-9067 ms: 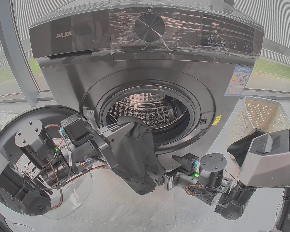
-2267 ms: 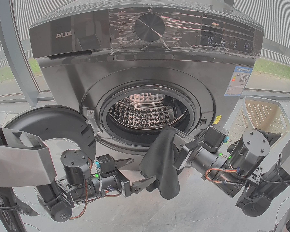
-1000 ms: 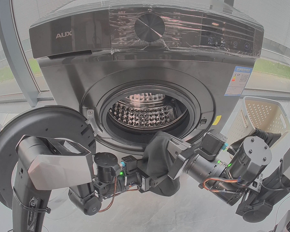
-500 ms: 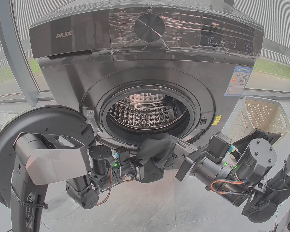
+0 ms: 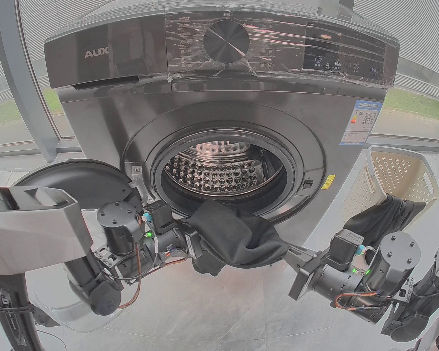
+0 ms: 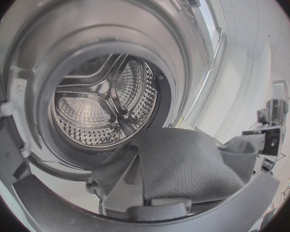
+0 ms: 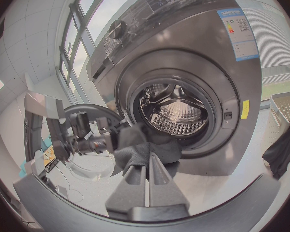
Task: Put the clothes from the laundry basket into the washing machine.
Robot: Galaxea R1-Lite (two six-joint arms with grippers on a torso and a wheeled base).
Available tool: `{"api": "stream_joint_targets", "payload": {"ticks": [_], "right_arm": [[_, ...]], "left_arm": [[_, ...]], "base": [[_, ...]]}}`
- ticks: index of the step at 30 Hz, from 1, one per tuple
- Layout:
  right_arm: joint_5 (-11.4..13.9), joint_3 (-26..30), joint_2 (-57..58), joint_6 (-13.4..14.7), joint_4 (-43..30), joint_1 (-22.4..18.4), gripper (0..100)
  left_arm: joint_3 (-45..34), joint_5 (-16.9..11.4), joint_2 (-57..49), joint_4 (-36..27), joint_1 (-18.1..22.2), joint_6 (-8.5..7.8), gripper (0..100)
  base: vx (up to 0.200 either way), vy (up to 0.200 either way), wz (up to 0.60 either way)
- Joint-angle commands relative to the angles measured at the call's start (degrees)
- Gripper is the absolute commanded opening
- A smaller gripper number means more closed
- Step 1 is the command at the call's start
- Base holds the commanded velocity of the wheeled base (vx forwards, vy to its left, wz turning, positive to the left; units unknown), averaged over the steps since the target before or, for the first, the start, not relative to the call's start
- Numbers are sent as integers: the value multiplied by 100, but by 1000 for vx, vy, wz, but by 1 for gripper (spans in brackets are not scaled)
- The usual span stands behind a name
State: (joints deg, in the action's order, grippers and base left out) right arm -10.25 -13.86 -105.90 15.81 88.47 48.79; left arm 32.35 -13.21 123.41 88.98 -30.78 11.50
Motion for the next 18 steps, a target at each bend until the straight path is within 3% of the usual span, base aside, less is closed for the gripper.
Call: {"api": "stream_joint_targets", "payload": {"ticks": [1, 4, 5, 9, 14, 18], "right_arm": [[6, 270, -159, 36, 21, -18, 0], [23, 243, -124, 80, 21, 43, 0], [23, 243, -124, 89, 21, 70, 100], [14, 393, -168, 106, 4, 87, 100], [58, 1281, -168, 62, 13, -27, 100], [6, 1386, -256, 62, 4, -256, 100]], "left_arm": [[-713, 12, -1020, 41, 37, 37, 0], [-1012, -14, -1381, 41, 37, 116, 0], [-1073, -14, -1495, 49, 37, 186, 0], [-1056, -6, -1679, 41, 28, 371, 0], [-1117, 38, -1679, 41, 20, 336, 0], [-1161, 47, -1750, 41, 37, 327, 0]], "base": [[0, 0, 0], [0, 0, 0], [0, 0, 0], [0, 0, 0], [0, 0, 0], [0, 0, 0]]}}
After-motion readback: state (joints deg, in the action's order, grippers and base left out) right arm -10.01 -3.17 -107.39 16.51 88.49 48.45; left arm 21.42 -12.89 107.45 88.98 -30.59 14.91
